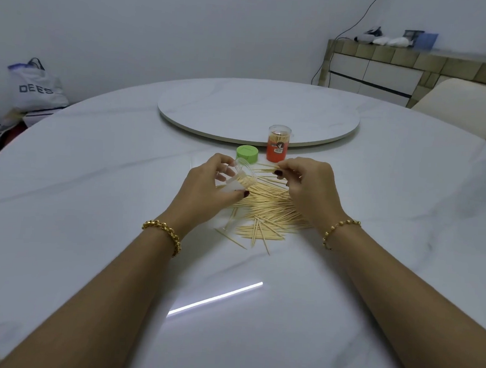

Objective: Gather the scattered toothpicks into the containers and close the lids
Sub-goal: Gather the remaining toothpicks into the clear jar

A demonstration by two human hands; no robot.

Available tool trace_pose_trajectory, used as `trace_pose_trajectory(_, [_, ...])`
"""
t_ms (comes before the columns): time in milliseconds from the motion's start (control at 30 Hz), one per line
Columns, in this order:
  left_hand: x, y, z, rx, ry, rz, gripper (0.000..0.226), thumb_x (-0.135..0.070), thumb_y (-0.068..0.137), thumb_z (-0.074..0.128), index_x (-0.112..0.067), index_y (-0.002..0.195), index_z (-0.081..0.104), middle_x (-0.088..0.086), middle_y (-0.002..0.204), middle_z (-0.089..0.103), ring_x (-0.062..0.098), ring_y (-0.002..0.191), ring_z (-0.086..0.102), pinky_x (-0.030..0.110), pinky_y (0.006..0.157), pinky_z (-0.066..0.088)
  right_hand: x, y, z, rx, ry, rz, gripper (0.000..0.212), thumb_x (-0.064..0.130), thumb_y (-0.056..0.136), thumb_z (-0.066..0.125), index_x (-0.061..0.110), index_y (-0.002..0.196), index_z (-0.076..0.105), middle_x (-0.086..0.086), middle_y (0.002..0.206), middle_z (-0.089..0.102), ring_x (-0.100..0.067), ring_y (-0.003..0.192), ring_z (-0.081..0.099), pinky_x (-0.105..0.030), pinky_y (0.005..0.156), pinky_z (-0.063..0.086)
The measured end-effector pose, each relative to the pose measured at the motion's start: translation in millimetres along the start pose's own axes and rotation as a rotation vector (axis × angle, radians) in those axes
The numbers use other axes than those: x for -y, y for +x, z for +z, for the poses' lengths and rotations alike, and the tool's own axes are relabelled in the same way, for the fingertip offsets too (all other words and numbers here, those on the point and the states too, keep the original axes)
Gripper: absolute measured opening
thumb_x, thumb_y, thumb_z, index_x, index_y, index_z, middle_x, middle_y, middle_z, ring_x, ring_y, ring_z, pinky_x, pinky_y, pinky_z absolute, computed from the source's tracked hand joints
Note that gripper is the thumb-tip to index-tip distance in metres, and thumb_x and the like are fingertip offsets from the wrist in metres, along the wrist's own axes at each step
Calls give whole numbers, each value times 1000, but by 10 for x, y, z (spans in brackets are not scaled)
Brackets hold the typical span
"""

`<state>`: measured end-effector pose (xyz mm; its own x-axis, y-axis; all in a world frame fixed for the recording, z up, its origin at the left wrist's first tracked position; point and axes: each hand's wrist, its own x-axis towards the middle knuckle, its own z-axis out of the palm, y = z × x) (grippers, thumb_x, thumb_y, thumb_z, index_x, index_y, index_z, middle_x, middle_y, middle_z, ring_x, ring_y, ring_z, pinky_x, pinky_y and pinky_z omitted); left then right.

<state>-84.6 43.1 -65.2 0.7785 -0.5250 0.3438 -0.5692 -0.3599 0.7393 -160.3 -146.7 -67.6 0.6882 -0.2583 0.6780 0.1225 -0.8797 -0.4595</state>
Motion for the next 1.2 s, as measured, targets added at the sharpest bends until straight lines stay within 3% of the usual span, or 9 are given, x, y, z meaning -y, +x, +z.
trace_pose_trajectory(333, [-16,-7,-7,3,2,5,53,-31,75,80,-21,119,53,-7,105,59,12,101,58,19,75,46,166,-7,115,26,-243,-240,39,-19,66,63,5,94,73,-9,85,71,-30,74,65,-38,61,56])
trace_pose_trajectory(500, [-14,-8,3,1,-20,-6,51,-28,75,80,-20,118,54,-7,105,61,12,100,58,19,76,45,270,-17,149,109,-152,-280,49,-20,69,58,5,110,69,-13,108,71,-29,97,68,-39,80,56])
trace_pose_trajectory(567, [-20,-7,2,-3,-34,-12,50,-27,75,79,-20,117,54,-6,105,61,11,99,59,15,74,44,286,-19,149,180,-59,-221,58,-18,75,52,8,126,60,-13,116,67,-26,103,65,-32,84,52])
trace_pose_trajectory(633, [-24,-4,-2,-8,-43,-17,49,-26,75,79,-20,116,54,-6,104,61,11,98,59,13,73,43,303,-33,149,230,45,-122,64,-14,81,45,14,138,48,-15,110,67,-28,94,63,-32,78,51])
trace_pose_trajectory(800, [-19,-1,1,-9,-51,-17,50,-29,74,80,-20,117,54,-7,105,62,9,97,59,15,73,44,371,-58,149,239,283,-13,63,0,82,32,15,142,40,-14,125,59,-27,114,57,-37,91,49])
trace_pose_trajectory(933, [-6,8,-6,-13,-52,-18,50,-28,74,80,-21,117,54,-7,105,62,9,97,60,14,72,44,350,-81,142,208,292,55,56,-5,87,35,15,138,44,-21,111,63,-31,101,60,-39,85,49])
trace_pose_trajectory(1033, [1,19,-23,-42,-43,-20,49,-29,74,80,-21,115,54,-7,105,63,9,96,60,12,71,44,379,-100,142,170,298,145,45,2,96,36,16,138,45,-16,97,66,-19,80,59,-34,70,45])
trace_pose_trajectory(1133, [3,29,-47,-84,-35,-37,49,-31,75,79,-21,116,52,-7,105,61,5,93,58,2,64,40,474,-152,130,175,348,212,39,15,101,35,18,140,41,-24,107,64,-24,87,56,-38,76,41])
trace_pose_trajectory(1200, [3,29,-49,-96,-42,-41,48,-33,76,79,-22,114,52,-8,105,61,2,91,57,1,63,40,530,-199,145,228,362,202,39,22,103,34,19,142,38,-26,101,64,-29,79,56,-37,70,41])
